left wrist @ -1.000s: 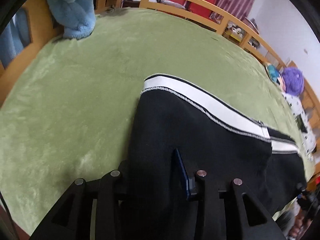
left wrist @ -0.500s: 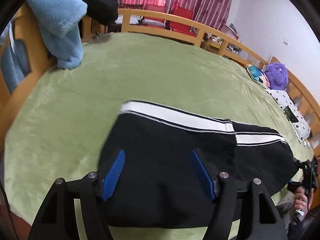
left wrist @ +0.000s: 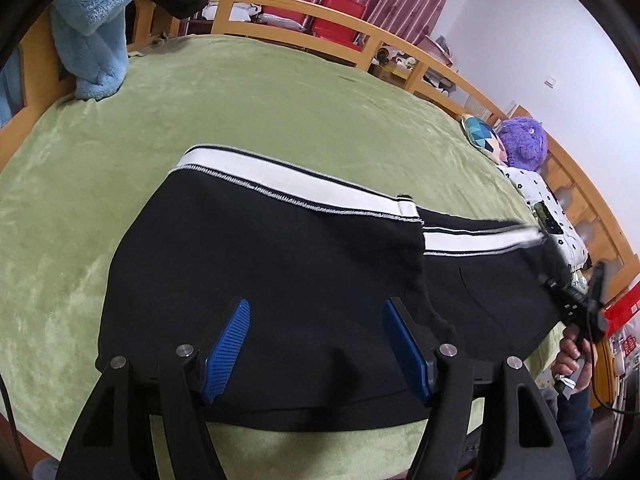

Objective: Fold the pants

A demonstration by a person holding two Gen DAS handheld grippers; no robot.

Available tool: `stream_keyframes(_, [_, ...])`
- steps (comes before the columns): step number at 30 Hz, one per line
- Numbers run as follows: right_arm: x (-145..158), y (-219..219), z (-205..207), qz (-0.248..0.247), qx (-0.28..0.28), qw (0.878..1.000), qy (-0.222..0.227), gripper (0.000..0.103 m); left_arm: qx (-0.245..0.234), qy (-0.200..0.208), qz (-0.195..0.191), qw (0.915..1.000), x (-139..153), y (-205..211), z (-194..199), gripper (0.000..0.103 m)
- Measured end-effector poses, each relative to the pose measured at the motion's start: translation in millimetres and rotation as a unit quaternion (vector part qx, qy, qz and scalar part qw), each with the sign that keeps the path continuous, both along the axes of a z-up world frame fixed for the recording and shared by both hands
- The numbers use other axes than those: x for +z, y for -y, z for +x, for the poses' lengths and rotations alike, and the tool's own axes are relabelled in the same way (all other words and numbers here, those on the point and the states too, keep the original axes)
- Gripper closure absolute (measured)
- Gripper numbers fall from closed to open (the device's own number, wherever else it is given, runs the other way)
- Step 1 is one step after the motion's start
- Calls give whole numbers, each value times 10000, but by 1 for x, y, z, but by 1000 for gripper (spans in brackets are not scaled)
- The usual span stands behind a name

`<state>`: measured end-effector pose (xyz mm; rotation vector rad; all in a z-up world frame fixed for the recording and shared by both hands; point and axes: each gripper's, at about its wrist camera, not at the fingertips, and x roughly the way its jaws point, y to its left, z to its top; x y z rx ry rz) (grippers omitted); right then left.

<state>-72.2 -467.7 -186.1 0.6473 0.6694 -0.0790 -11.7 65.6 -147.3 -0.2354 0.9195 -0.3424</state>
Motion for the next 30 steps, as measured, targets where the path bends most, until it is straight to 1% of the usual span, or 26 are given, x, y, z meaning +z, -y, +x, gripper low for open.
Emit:
stream_keyframes(2, [-24, 7, 7, 55, -24, 9971, -752, 65, 75, -44, -40, 10000, -5, -3, 0, 36])
stream_keyframes(3, [-36, 9, 5, 146, -36, 9948, -1011, 60, 113, -121, -115, 9998, -10, -5, 1, 36])
stream_keyframes(4, [-41, 11, 1, 249, -55, 9937, -1087, 59, 131, -234, -196, 9994, -16, -6, 2, 36])
stream_keyframes(5, [-48, 13, -13, 447, -144, 9939, -994, 58, 128, -445, -290, 9985, -27, -7, 5, 35])
stream_keyframes(6, [-47, 13, -22, 460, -220, 9946, -907, 55, 61, -766, -248, 9967, -44, -3, 9, 35])
stream_keyframes(7, [-44, 12, -29, 392, -286, 9949, -884, 53, -17, -972, -52, 9953, -57, 3, 11, 36])
stream_keyframes(8, [-39, 10, -39, 250, -349, 9951, -896, 49, -67, -822, 176, 9964, -60, 9, 7, 35])
stream_keyframes(9, [-35, 8, -46, 142, -409, 9950, -895, 48, -109, -617, 373, 9973, -55, 16, -1, 35])
stream_keyframes(10, [-31, 7, -52, 81, -466, 9948, -897, 48, -200, -587, 455, 9970, -52, 20, -6, 35])
stream_keyframes(12, [-17, -1, -64, -76, -582, 9939, -930, 48, -372, -467, 296, 9978, -41, 20, -19, 35])
stream_keyframes(13, [-11, -7, -60, -191, -612, 9936, -935, 48, -393, -361, 169, 9984, -36, 17, -26, 35])
stream_keyframes(14, [0, -18, -62, -553, -641, 9920, -938, 48, -345, -203, 79, 9992, -30, 10, -35, 34])
stream_keyframes(15, [8, -30, -60, -901, -592, 9902, -890, 48, -260, -99, 87, 9996, -27, 3, -39, 34])
stream_keyframes(16, [9, -32, -69, -1111, -524, 9889, -838, 48, -101, 19, 139, 9999, -24, -5, -44, 34])
stream_keyframes(17, [18, -45, -67, -1382, -427, 9865, -764, 48, 135, 133, 204, 9996, -21, -16, -48, 34])
stream_keyframes(18, [26, -63, -62, -1554, -299, 9853, -638, 48, 363, 201, 204, 9989, -20, -28, -50, 34])
stream_keyframes(19, [29, -73, -60, -1550, -204, 9861, -563, 48, 553, 187, 144, 9982, -20, -40, -50, 34])
stream_keyframes(21, [35, -102, -44, -1302, 256, 9906, -337, 48, 921, -66, -142, 9956, -27, -63, -45, 34])
stream_keyframes(23, [36, -137, -23, -1122, 772, 9904, -229, 48, 1151, -235, -425, 9922, -35, -81, -37, 34])
stream_keyframes(25, [33, -173, -4, -1096, 1172, 9869, -161, 48, 1374, -399, -625, 9877, -48, -95, -27, 34])
stream_keyframes(27, [28, -213, 13, -1006, 1610, 9817, -120, 48, 1472, -599, -745, 9845, -60, -99, -19, 34])
stream_keyframes(30, [16, -267, 30, -806, 2216, 9718, -49, 48, 1556, -777, -1091, 9787, -77, -106, -10, 34])
